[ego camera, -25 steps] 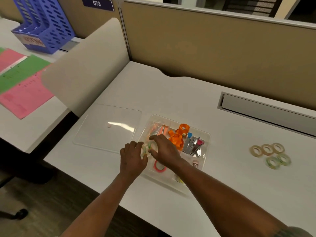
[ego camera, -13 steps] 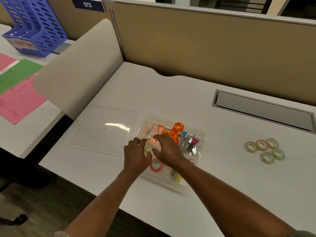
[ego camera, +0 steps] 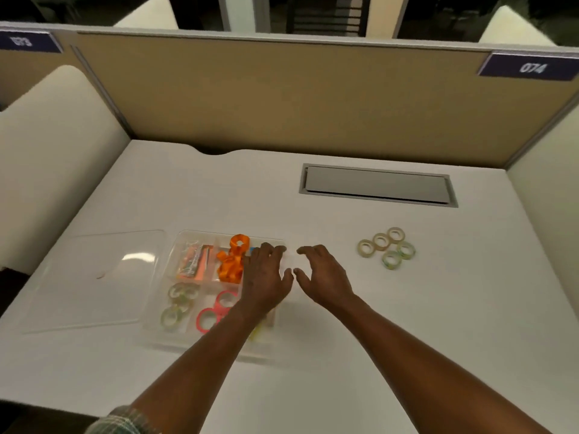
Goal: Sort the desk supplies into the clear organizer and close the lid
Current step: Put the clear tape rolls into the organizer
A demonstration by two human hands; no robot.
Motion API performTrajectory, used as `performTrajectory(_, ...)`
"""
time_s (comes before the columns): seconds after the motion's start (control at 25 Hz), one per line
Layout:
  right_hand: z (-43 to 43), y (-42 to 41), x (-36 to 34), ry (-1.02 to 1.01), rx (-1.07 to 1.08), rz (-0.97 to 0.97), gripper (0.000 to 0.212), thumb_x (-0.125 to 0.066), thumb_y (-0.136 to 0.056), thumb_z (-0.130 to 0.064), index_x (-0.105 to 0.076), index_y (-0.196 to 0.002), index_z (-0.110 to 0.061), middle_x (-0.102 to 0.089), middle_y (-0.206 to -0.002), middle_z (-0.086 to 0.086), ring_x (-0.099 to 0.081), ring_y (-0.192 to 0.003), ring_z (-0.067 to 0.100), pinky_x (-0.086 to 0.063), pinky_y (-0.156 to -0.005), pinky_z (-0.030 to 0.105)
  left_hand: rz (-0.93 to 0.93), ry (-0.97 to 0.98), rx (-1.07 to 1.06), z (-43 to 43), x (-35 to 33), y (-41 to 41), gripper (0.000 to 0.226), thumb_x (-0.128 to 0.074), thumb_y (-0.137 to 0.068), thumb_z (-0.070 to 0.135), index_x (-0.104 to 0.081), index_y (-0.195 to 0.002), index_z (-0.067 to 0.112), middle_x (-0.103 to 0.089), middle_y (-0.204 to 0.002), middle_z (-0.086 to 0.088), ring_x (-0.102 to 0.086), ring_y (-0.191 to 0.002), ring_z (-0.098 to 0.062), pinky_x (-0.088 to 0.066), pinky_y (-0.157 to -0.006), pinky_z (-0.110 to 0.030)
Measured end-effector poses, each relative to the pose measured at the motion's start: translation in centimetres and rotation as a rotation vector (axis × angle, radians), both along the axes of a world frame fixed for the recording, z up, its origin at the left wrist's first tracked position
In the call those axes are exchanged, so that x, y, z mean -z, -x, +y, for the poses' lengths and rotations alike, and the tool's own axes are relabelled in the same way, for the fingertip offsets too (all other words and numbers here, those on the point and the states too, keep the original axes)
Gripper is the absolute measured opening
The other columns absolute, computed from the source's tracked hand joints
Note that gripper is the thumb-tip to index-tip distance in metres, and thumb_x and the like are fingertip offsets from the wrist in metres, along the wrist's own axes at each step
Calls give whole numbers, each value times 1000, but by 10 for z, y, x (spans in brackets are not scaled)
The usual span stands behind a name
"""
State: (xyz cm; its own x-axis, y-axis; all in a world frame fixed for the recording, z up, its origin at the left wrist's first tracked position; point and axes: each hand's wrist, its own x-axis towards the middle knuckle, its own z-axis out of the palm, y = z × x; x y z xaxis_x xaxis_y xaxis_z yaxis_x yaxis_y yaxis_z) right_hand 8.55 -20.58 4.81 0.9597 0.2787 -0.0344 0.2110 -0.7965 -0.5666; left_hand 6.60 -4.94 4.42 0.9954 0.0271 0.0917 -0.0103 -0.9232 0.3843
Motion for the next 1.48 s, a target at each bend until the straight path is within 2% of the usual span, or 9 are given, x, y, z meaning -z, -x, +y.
performTrajectory(0.12,-59,-3,3,8,98,3,46,-61,-92,-37,-52,-136,-24,-54,-132,-2,-58,-115,18,-51,-90,35,32,-23,77,-54,3,-17,51,-63,-85,38,-56,-131,18,-57,-125,-6,-52,-116,-25,-42,-93,-40)
performTrajectory(0.28,-128,-7,14,58,214,20,48,-61,-92,-38,-52,-137,-21,-55,-132,1,-59,-112,22,-51,-89,38,45,-56,209,-115,11,-39,50,-63,-84,38,-57,-128,17,-58,-119,-8,-55,-108,-28,-40,-86,-39)
performTrajectory(0.44,-177,-11,34,133,301,89,55,-61,-91,-39,-48,-141,-20,-51,-140,0,-52,-124,25,-49,-96,40,119,-107,311,-161,23,-58,55,-62,-84,40,-54,-132,16,-56,-128,-7,-54,-112,-29,-41,-88,-40)
performTrajectory(0.76,-204,-20,62,320,90,252,74,-56,-93,-36,-20,-156,-23,-18,-165,-4,-43,-128,31,-50,-92,44,421,-324,464,-191,51,-77,80,-56,-89,44,-18,-154,17,-18,-162,-8,-32,-138,-33,-34,-107,-46)
performTrajectory(1.0,-198,-20,68,332,129,156,59,-55,-94,-31,-36,-149,-21,-52,-139,5,-49,-120,28,-48,-89,40,279,-330,428,-194,62,-62,67,-53,-91,35,-29,-149,13,-50,-138,-10,-51,-116,-29,-41,-91,-39)
performTrajectory(1.08,-198,-17,69,302,173,163,62,-61,-92,-35,-37,-148,-22,-48,-137,8,-48,-119,28,-50,-86,39,256,-332,393,-192,64,-57,67,-56,-89,35,-31,-148,15,-48,-134,-11,-51,-111,-28,-42,-87,-37)
performTrajectory(1.24,-194,-5,70,324,135,284,76,-64,-89,-43,-27,-153,-27,-28,-153,10,-38,-131,32,-49,-94,43,344,-353,389,-188,68,-46,74,-61,-87,35,-28,-151,20,-29,-149,-16,-43,-121,-33,-43,-92,-39)
performTrajectory(1.36,-188,7,71,412,113,245,57,-56,-94,-28,-36,-147,-23,-37,-144,10,-42,-124,29,-51,-87,38,338,-377,401,-187,67,-39,57,-55,-87,18,-39,-142,18,-38,-139,-14,-45,-114,-32,-41,-82,-36)
performTrajectory(1.48,-182,16,70,360,171,231,41,-48,-95,-15,-45,-136,-19,-45,-130,10,-47,-113,27,-51,-80,37,325,-355,396,-179,66,-28,43,-46,-84,7,-48,-127,13,-46,-123,-13,-49,-99,-30,-36,-71,-33)
